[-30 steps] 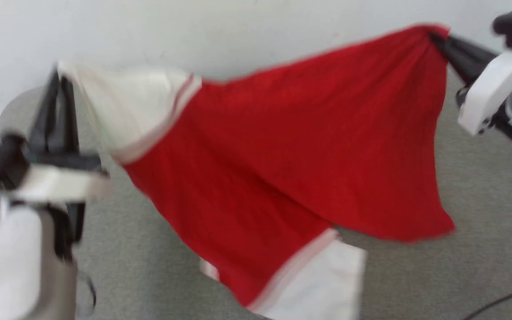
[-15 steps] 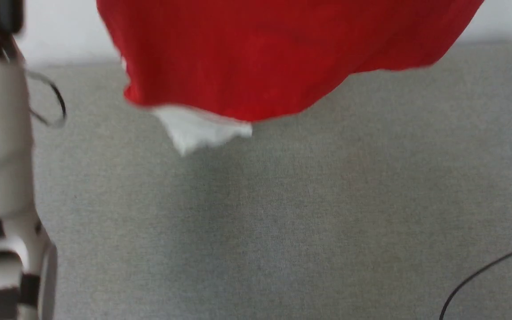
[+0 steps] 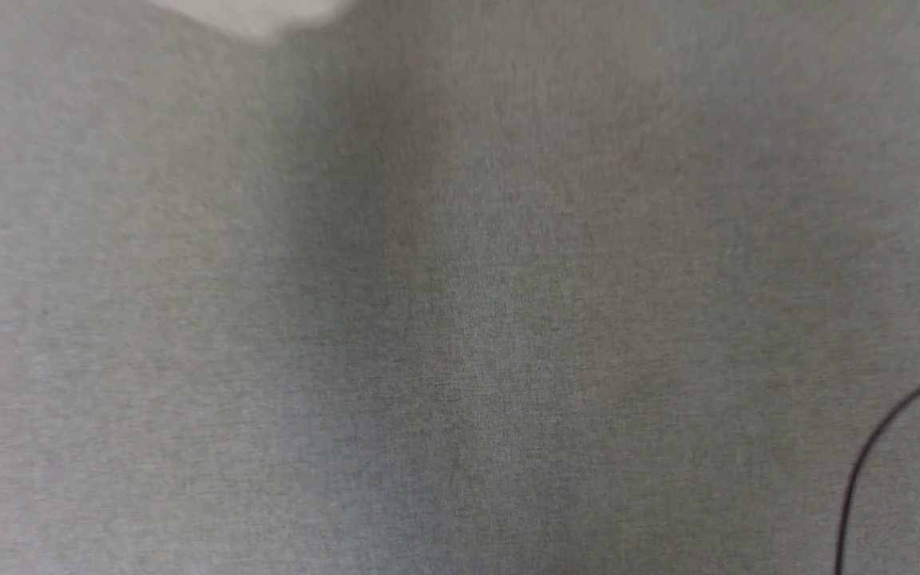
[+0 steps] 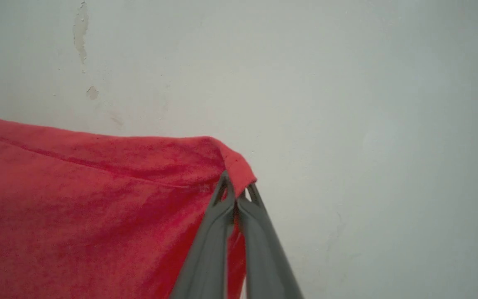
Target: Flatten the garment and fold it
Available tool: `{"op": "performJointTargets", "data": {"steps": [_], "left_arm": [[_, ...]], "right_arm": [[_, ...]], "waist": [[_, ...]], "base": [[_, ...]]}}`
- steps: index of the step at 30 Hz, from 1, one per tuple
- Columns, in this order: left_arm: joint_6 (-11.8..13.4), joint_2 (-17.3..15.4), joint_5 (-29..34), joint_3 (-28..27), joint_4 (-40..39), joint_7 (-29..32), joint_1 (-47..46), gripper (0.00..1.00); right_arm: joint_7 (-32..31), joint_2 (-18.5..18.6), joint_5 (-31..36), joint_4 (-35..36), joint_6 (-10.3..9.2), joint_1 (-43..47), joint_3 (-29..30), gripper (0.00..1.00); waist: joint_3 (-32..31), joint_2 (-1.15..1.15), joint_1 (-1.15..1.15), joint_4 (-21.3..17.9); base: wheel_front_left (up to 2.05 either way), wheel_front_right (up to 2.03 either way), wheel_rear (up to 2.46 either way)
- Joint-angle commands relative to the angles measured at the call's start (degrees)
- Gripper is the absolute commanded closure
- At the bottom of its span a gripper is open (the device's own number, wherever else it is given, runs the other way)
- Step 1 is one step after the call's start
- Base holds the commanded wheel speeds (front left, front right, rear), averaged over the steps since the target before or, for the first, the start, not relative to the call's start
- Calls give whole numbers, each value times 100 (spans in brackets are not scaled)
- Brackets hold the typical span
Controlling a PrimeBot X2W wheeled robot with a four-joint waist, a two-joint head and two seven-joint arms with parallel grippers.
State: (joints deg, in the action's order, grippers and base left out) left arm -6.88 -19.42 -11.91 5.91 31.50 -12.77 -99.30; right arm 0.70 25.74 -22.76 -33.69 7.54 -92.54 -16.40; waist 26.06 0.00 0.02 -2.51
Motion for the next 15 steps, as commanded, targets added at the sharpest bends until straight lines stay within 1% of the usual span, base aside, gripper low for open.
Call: {"op": "performJointTargets", "data": {"steps": [1, 4, 7, 12, 15], "left_arm": [[-15, -26, 61, 36, 101, -49, -147, 100], [-21, -34, 86, 98, 273, -114, -360, 100], [-29, -61, 45, 120, 416, -164, -331, 100], [-40, -151, -104, 56, 436, -212, 147, 100], [-47, -217, -229, -35, 199, -219, 637, 100]], "right_arm": [[23, -48, 78, -85, -5, -135, 27, 100], [94, -105, 187, -261, -5, -316, -22, 100], [181, -118, 228, -449, -5, -351, -127, 100], [331, -56, 64, -744, -5, -118, -391, 100], [431, -37, -63, -857, -5, 255, -712, 100]], "waist": [[569, 0, -2, -105], [661, 0, -2, -99], [696, 0, -2, -76], [625, 0, -2, -23], [479, 0, -2, -12]], "base": [[0, 0, 0], [0, 0, 0], [0, 0, 0], [0, 0, 0], [0, 0, 0]]}}
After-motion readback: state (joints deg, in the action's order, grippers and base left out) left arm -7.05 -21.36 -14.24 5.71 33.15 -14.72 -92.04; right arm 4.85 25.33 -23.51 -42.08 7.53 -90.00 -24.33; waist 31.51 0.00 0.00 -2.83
